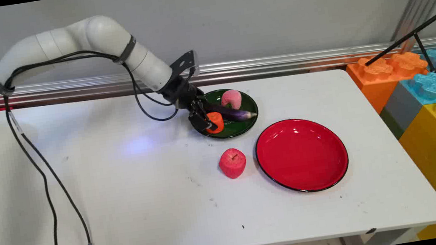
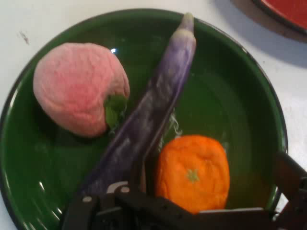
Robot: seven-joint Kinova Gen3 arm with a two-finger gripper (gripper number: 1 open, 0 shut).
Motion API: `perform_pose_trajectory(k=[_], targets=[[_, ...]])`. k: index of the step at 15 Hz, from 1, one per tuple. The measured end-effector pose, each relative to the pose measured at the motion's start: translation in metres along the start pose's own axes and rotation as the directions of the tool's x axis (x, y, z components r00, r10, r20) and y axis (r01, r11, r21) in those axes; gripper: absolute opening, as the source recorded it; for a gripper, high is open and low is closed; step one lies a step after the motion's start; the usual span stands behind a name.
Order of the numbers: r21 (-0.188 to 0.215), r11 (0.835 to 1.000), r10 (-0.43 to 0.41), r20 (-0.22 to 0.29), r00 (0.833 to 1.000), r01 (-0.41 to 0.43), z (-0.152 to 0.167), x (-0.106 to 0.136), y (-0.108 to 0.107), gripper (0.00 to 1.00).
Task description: Pick up the eggplant from the green plate
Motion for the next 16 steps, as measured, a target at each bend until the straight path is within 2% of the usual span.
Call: perform_pose_trajectory(k=[5, 8, 11, 16], targets=[[0.008, 0.998, 0.056, -0.018, 0.998, -0.056, 0.0, 0.024, -0.002, 1.0], [0.023, 0.99, 0.136, -0.006, 0.991, -0.136, 0.003, 0.043, -0.001, 1.0], [0.035, 0.977, 0.211, 0.011, 0.977, -0.211, 0.011, 0.054, 0.0, 1.0], [0.041, 0.942, 0.33, 0.053, 0.943, -0.332, 0.032, 0.063, 0.001, 1.0]])
